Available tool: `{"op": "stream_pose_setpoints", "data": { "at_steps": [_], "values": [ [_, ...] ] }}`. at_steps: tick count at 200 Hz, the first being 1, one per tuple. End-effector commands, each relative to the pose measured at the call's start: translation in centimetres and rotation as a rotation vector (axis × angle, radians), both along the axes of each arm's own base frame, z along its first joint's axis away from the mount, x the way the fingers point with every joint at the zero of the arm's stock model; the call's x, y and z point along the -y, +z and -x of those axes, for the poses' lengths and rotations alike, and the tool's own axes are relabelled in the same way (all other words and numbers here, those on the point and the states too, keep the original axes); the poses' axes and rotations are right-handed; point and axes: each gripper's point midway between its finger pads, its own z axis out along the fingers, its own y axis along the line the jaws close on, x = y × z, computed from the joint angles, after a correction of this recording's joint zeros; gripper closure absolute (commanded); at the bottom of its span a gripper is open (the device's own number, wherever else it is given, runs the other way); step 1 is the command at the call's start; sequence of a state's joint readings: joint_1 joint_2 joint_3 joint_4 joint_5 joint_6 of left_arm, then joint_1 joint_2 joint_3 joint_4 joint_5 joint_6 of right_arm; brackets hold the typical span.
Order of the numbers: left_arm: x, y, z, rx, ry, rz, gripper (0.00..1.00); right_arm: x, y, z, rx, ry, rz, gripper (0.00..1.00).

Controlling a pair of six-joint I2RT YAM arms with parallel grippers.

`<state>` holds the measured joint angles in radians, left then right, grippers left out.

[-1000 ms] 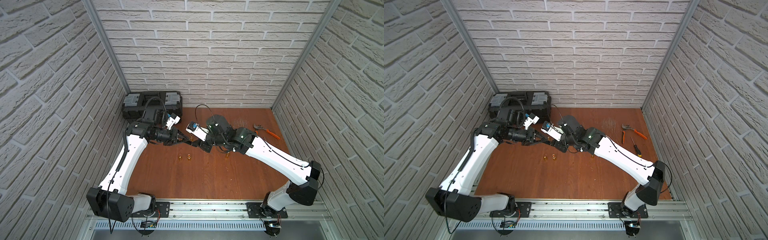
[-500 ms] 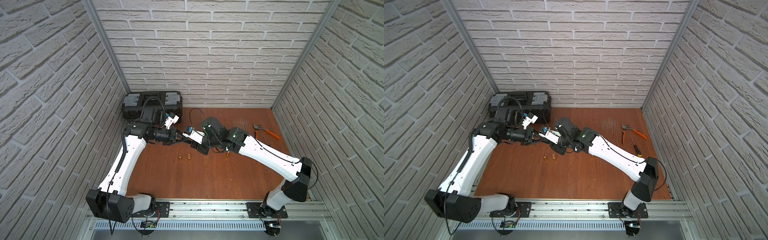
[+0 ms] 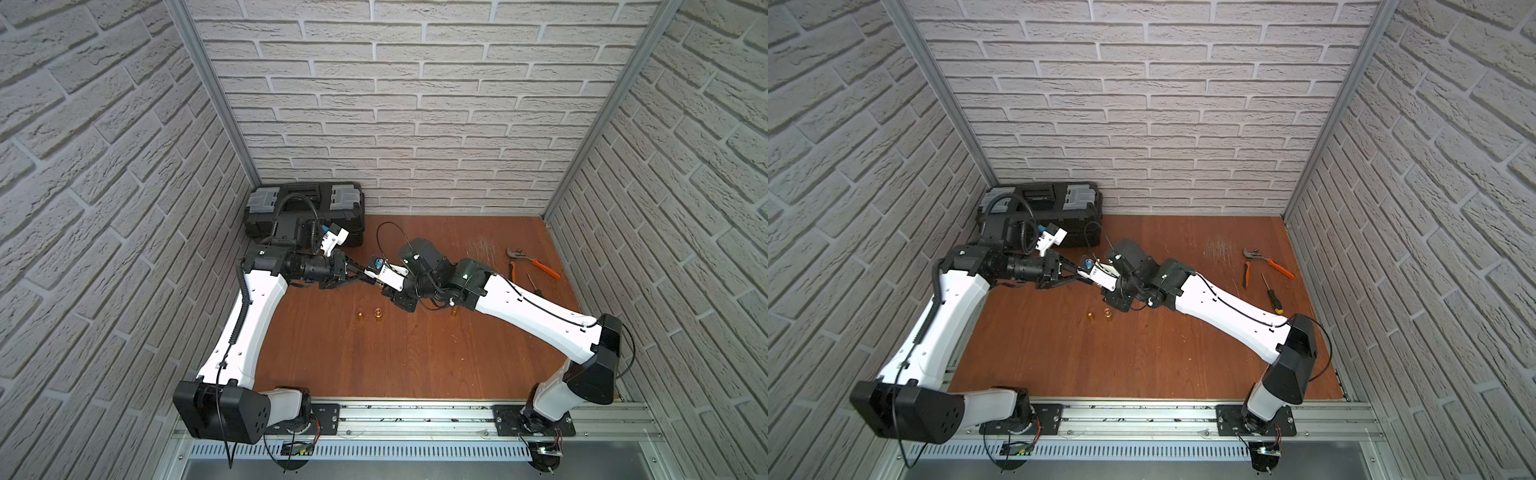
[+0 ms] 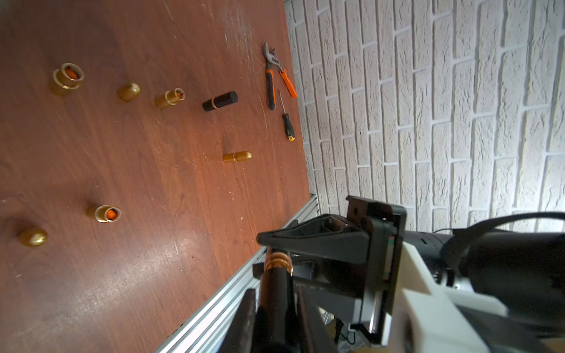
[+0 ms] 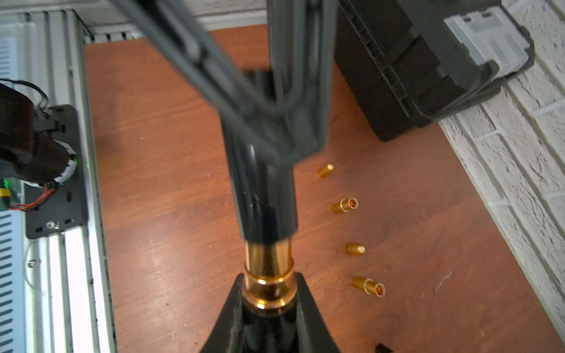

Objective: Open the lipstick cap
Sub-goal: Open the cover of the lipstick.

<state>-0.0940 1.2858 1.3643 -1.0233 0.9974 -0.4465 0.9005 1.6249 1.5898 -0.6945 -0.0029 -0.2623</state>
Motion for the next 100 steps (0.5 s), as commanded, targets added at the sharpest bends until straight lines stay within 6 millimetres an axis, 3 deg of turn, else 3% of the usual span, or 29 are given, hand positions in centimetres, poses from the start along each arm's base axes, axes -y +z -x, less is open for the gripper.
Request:
{"op": "stream_pose_setpoints", "data": {
  "at_steps": [1,40,100],
  "values": [
    [-0.9,0.4,-0.1,0.002,0.04,0.021,1.0,1.8,1.3,-1.1,0.078,-0.084,0.0,0.96],
    [-1.9,1.5,-0.4,0.033,0.089,0.054,1.0,2.8,0.8,-1.6,0.103,-0.141,0.016,0.96],
    [-2.4,1.6,-0.8,0.034,0.118,0.066,1.0,3.4,1.1,-1.7,0.124,-0.169,-0.002,0.96]
  ]
}}
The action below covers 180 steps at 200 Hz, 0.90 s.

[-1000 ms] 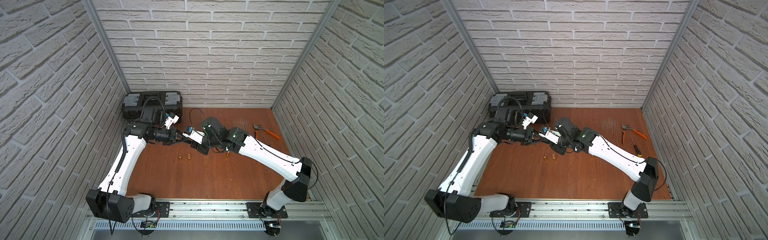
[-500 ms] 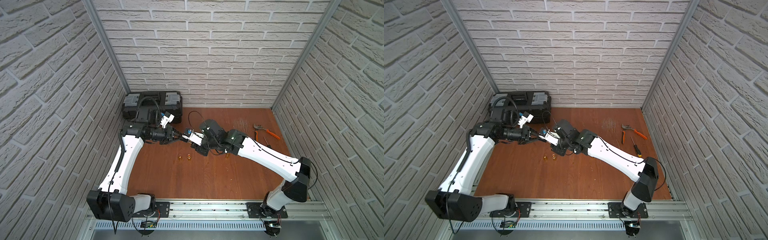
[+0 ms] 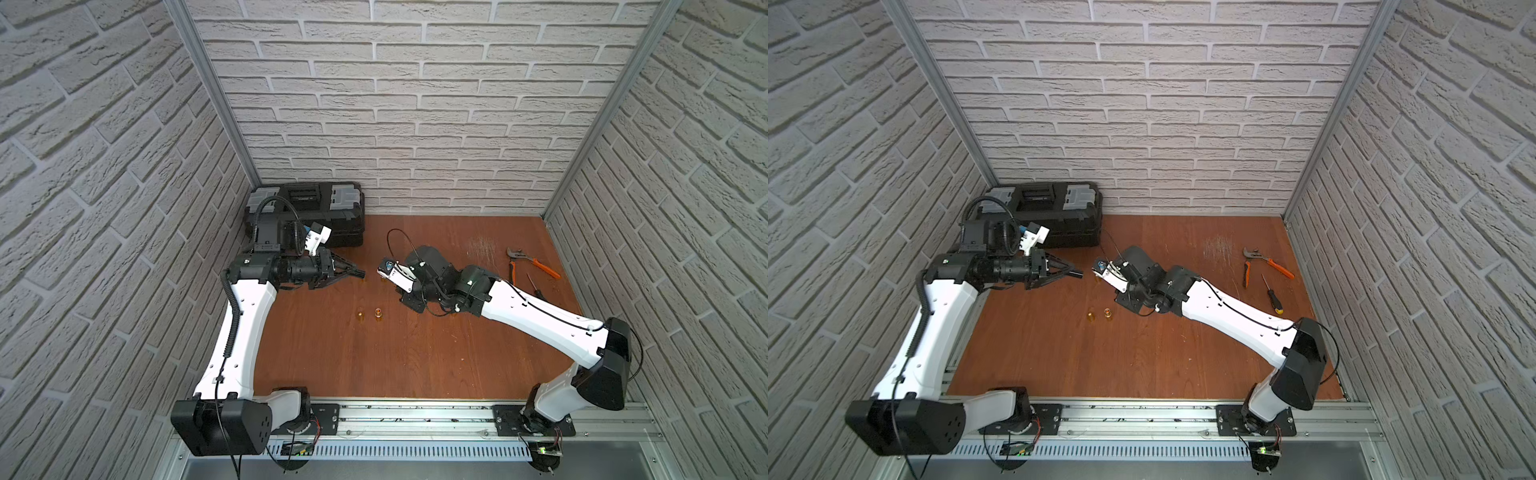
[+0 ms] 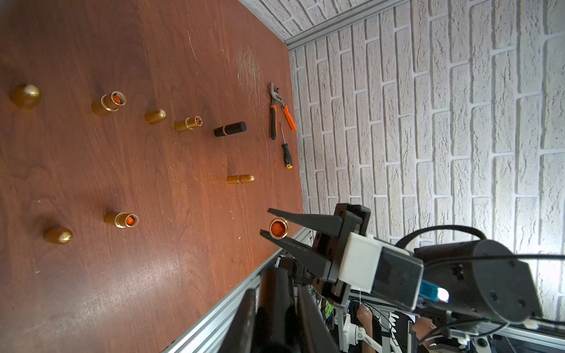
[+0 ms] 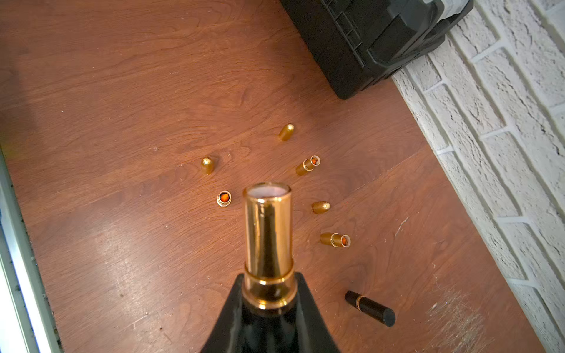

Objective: Open the lipstick cap
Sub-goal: Open the cover of the lipstick, then place the cover at the center of the board.

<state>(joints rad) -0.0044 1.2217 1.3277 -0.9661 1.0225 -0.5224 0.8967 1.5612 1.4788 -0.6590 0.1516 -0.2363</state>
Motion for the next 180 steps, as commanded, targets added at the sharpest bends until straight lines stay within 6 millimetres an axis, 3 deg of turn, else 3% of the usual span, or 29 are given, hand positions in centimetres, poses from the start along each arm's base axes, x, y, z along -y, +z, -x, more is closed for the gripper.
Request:
{"op": "stream_pose_setpoints", "data": {
  "at_steps": [1,75,120,144,180],
  "values": [
    [-0.3,0.4,-0.3,0.017,0.009,0.021,1.0,0.2,2.3,-0.6,0.061,-0.036,-0.066,0.96],
    [-1.1,0.0,-1.7,0.023,0.052,0.011,1.0,1.1,3.5,-0.3,0.087,-0.05,-0.074,0.97],
    [-0.7,-1.7,-2.1,0.008,0.051,-0.049,1.0,1.8,4.4,0.0,0.1,-0.061,-0.077,0.97],
    [0.4,-4.1,-2.5,0.013,0.039,-0.2,1.0,2.4,5.4,0.1,0.119,-0.07,-0.079,0.96],
    [3.9,-9.0,-3.7,0.051,-0.021,-0.48,1.0,3.8,7.3,0.7,0.151,-0.09,-0.094,0.96]
  ]
}}
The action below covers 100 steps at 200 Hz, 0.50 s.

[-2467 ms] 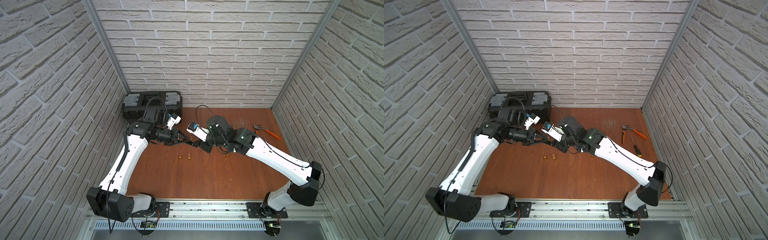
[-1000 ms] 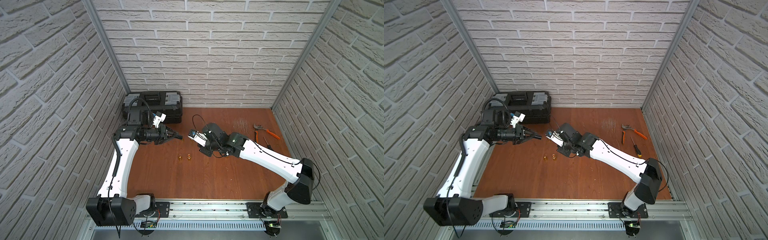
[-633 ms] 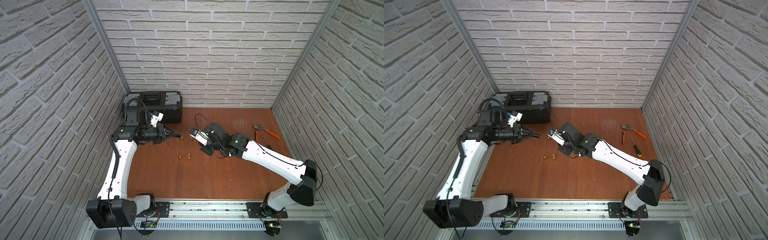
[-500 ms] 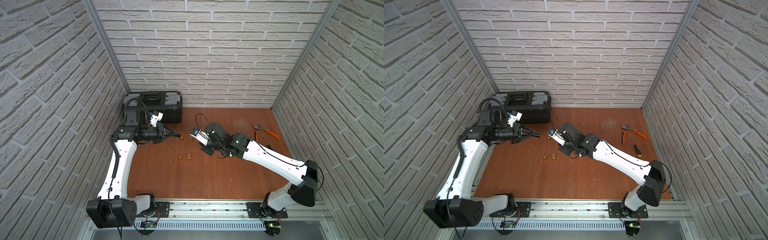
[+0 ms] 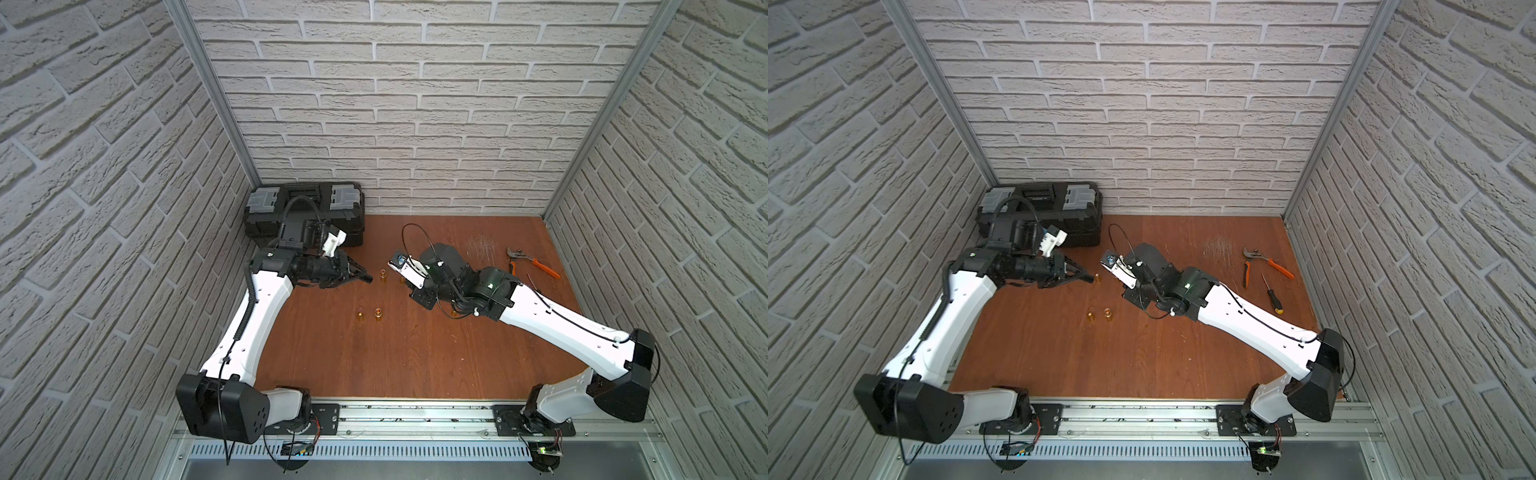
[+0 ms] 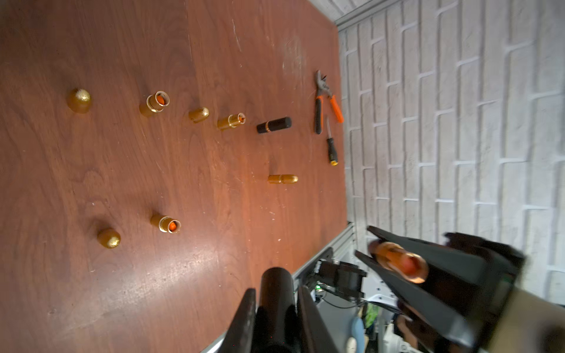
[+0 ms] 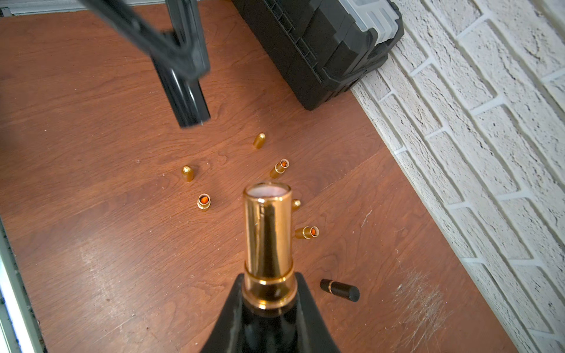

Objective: Open the lipstick cap
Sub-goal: Place the cover at the center of the board.

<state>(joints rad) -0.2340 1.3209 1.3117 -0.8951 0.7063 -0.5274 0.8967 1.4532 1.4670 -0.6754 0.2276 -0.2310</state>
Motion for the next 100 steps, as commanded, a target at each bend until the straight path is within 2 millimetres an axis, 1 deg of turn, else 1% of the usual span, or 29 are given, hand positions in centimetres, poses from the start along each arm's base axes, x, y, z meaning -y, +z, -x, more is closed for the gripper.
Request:
{"op": "stream_pose_setpoints", "data": {
  "at_steps": [1,12,30,66,81,100],
  "values": [
    [0.7,-3.3,-2.1,0.077,0.009,-0.224,1.0,1.4,3.6,0.4,0.064,-0.032,-0.062,0.96],
    [1.5,-4.7,-2.7,0.097,-0.006,-0.321,1.0,1.9,4.1,0.6,0.074,-0.039,-0.064,0.96],
    [3.4,-6.7,-3.4,0.132,-0.057,-0.432,0.99,2.9,4.8,1.1,0.087,-0.052,-0.064,0.97],
    [7.2,-11.1,-4.4,0.129,-0.169,-0.547,0.98,4.5,5.4,1.9,0.102,-0.071,-0.066,0.96],
    [8.4,-12.6,-4.7,0.134,-0.206,-0.598,0.99,5.0,5.4,2.1,0.105,-0.079,-0.066,0.96],
    [9.3,-14.3,-5.1,0.142,-0.212,-0.635,0.99,5.3,5.5,2.3,0.109,-0.083,-0.071,0.96]
  ]
}}
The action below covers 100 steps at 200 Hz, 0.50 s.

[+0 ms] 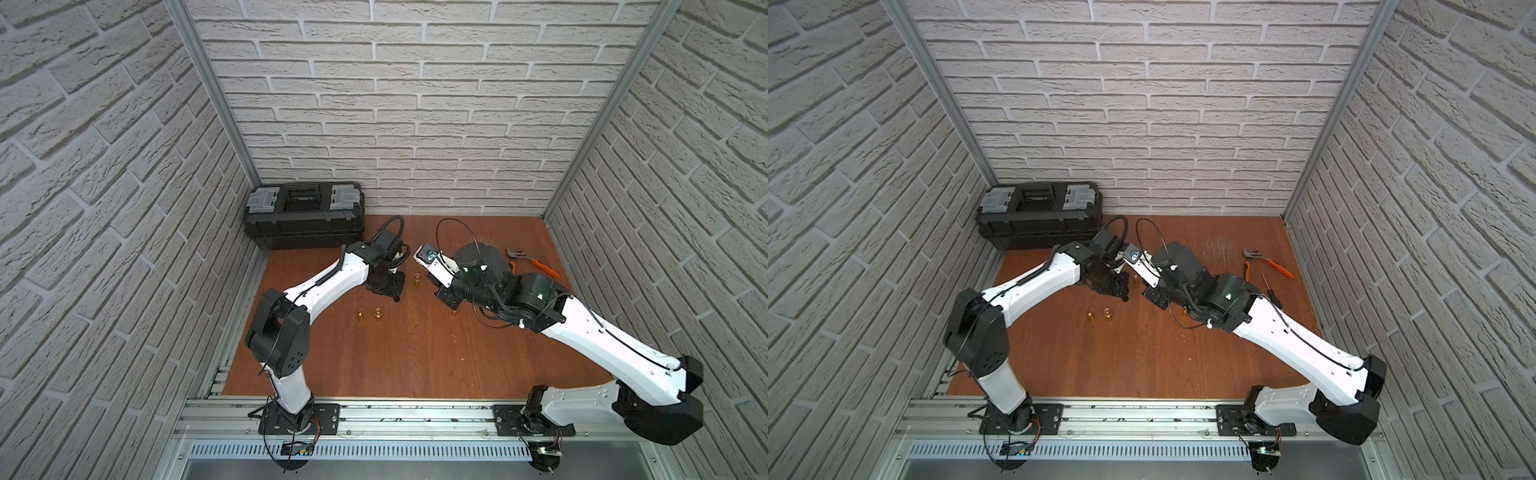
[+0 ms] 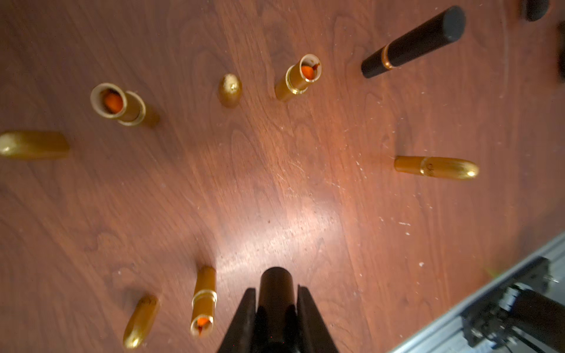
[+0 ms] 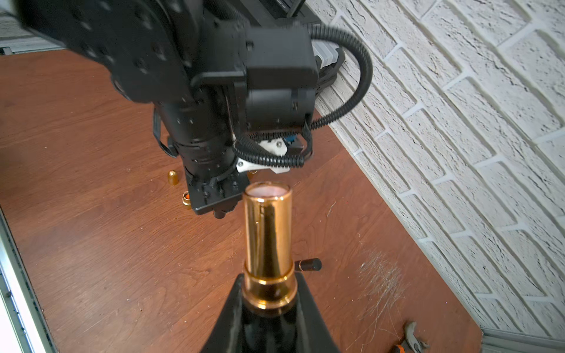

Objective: Open the lipstick cap
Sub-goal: Place the cover at the center of the board.

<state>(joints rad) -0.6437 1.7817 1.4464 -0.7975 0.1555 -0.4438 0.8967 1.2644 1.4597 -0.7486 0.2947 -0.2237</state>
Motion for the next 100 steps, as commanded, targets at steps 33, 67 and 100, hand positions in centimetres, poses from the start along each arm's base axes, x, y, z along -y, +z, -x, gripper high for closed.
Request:
{"op": "stream_pose_setpoints", "data": {
  "at_steps": [33,67,100],
  "values": [
    [1.5,-3.2,-1.7,0.11,-0.009,-0.111,0.98,0.8,-0.4,-0.1,0.018,-0.031,0.003,0.96],
    [1.9,-5.1,-0.8,0.081,-0.033,-0.146,0.97,0.3,-0.7,-0.4,0.015,-0.021,0.015,0.95],
    [2.0,-6.4,0.2,0.06,-0.054,-0.181,0.96,0.1,-1.1,-0.6,0.011,-0.02,0.02,0.96]
  ]
}}
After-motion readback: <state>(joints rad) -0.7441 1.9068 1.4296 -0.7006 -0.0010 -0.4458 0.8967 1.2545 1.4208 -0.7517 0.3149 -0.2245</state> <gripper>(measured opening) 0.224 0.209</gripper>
